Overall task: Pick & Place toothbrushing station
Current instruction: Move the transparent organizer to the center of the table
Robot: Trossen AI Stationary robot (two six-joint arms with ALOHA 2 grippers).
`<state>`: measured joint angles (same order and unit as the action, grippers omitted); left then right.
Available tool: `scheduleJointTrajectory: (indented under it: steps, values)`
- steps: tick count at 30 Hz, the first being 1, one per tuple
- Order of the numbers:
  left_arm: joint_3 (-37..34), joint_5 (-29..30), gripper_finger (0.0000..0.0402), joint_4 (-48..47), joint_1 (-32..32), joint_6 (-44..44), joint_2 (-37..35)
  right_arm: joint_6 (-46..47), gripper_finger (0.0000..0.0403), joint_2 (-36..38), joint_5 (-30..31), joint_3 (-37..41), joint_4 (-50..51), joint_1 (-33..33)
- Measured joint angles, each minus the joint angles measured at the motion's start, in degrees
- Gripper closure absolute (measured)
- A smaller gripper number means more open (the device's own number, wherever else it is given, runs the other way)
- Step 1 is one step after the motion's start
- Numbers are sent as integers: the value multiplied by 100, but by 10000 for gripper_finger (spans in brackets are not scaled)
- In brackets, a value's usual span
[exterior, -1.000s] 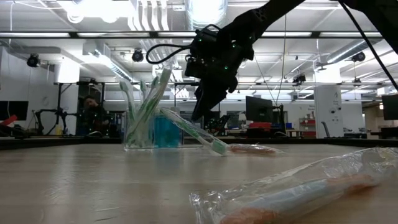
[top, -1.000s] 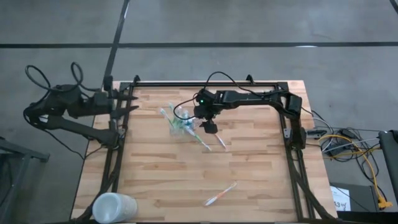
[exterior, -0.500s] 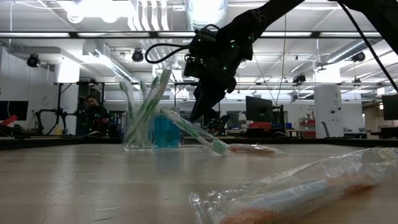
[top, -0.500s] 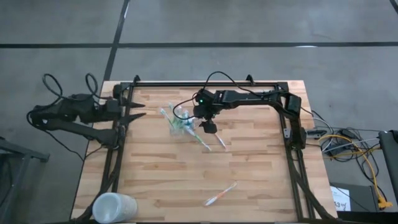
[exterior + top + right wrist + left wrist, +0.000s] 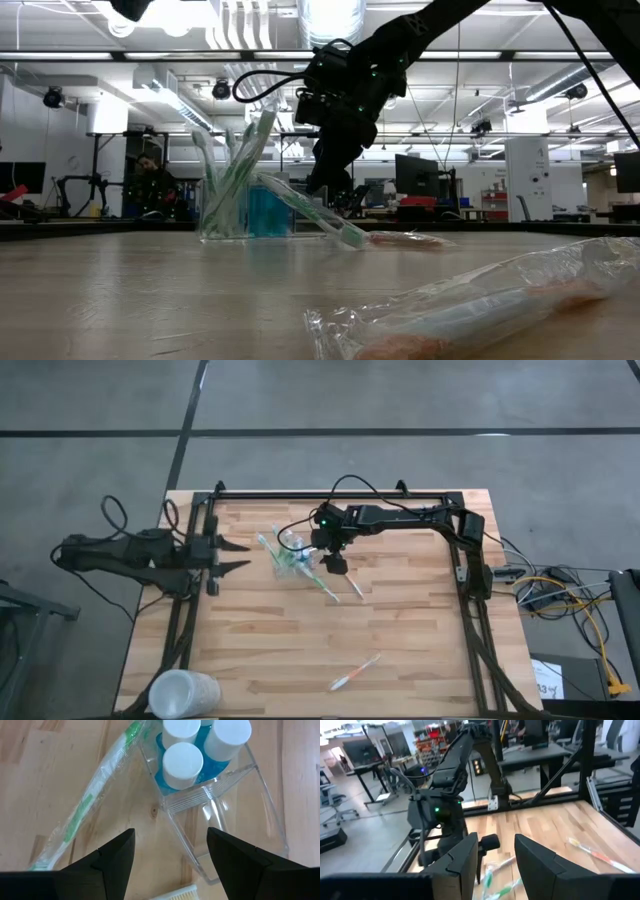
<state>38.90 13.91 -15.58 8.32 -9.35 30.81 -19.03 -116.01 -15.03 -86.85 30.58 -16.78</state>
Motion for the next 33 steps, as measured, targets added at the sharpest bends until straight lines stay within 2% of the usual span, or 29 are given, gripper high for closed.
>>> scheduleJointTrajectory:
  steps: [11,20,33]
  values:
    - [-1439,1,266,1260,0,177,-642,-5,158,0,0,-2,-5,0]
    - [-2025,5,266,1383,0,554,-1032,-78,158,2,2,-2,1,-2]
    - [-2664,2,266,1478,0,1113,-1160,232,158,11,0,-2,1,0]
